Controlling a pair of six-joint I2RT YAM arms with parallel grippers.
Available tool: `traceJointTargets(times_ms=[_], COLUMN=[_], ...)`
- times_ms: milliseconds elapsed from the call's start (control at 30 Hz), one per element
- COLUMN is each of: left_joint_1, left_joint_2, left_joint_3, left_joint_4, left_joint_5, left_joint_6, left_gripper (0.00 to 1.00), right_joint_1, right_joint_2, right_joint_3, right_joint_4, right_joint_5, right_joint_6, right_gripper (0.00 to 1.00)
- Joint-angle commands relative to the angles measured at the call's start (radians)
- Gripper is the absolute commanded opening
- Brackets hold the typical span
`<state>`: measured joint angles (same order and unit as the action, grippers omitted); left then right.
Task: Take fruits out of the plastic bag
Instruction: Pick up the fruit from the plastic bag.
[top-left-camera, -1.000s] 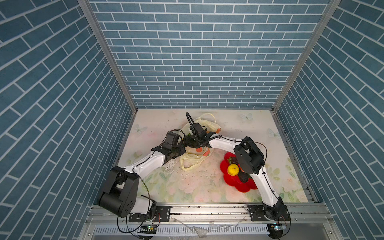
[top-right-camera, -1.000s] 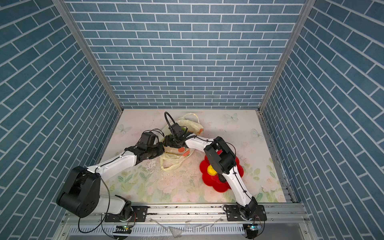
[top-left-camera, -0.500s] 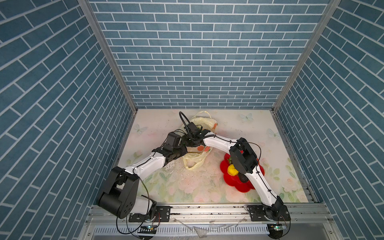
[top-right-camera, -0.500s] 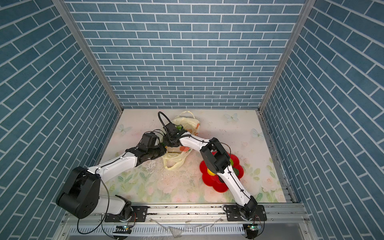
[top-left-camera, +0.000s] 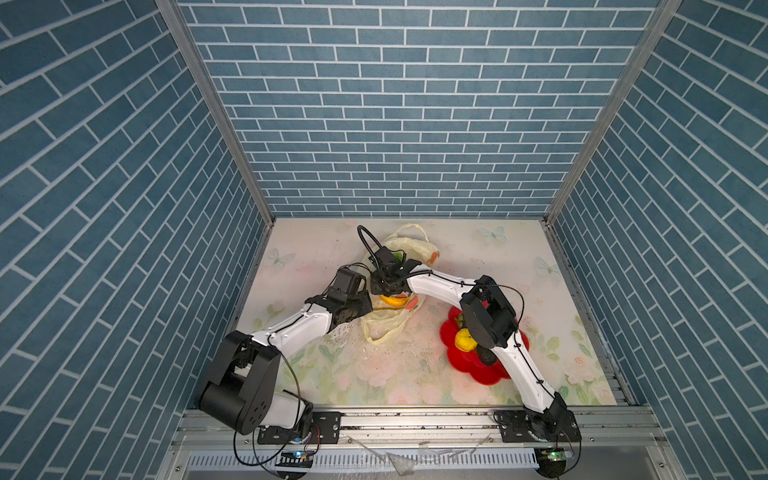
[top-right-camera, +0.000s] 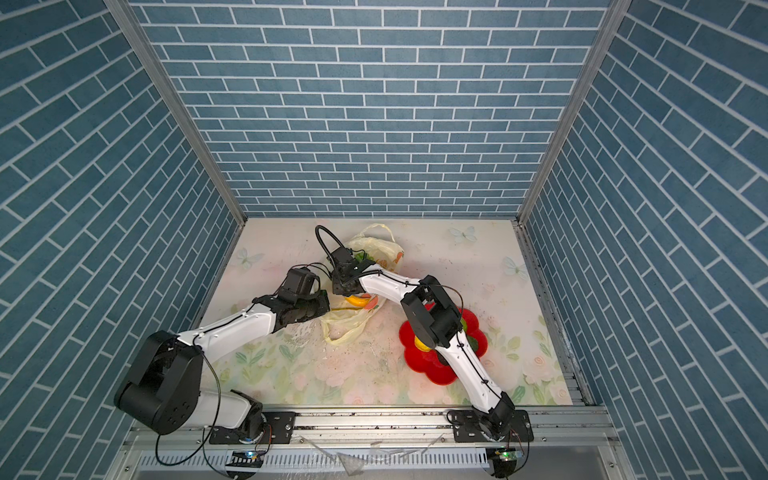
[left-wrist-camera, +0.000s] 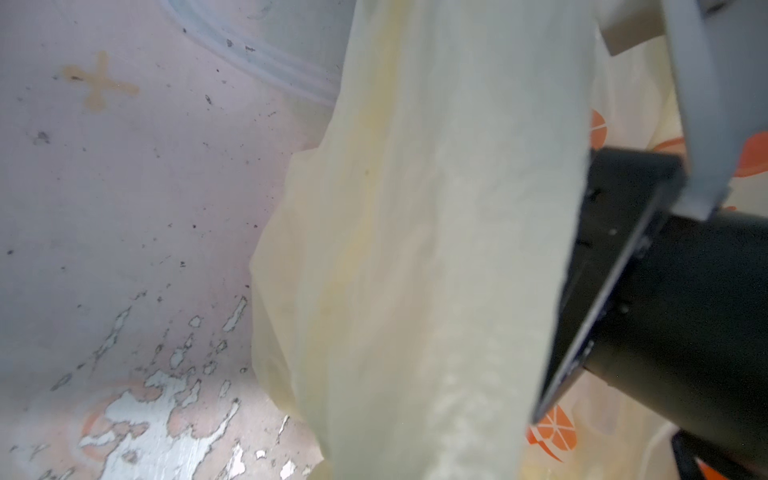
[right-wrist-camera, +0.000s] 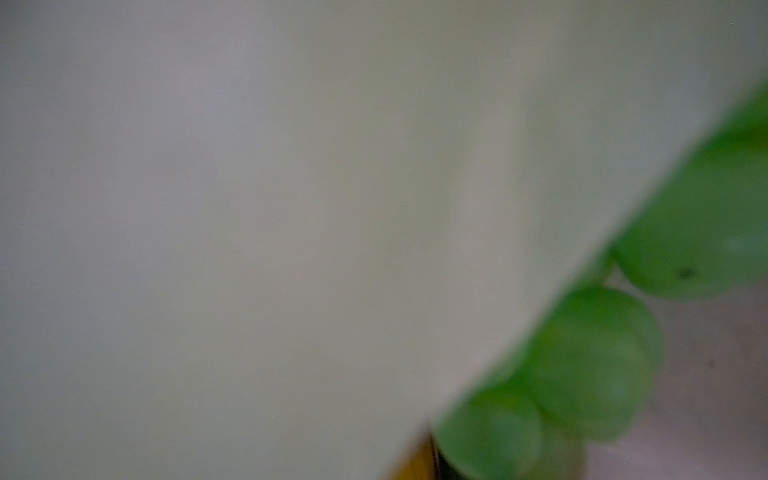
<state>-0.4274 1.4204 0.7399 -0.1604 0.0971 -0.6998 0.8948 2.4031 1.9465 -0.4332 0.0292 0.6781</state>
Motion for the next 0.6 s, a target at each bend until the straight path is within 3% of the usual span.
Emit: traceJointTargets(times_ms=[0, 167, 567], left_joint_1=[-0.005, -0.005, 0.001], left_joint_2=[0.021, 0.052, 0.123], left_joint_3=[0.013, 0.038, 0.142], left_joint_4=[-0.027, -0.044, -0.082], left_joint_5=[-0.01, -0.013, -0.06], left_joint_6=[0.034, 0.061, 0.133], left_gripper=[0.02, 0.04, 0.05], right_joint_1=[-0.004, -0.004, -0.042], right_joint_2=[-0.013, -0.042, -0.186], right_joint_3=[-0.007, -0.025, -0.13], right_joint_4=[-0.067, -0.023, 0.043], right_joint_5=[-0.002, -0.065, -0.19], right_joint_6=[-0.033, -0.085, -0.12], right_gripper=[0.3, 0.21, 0.2])
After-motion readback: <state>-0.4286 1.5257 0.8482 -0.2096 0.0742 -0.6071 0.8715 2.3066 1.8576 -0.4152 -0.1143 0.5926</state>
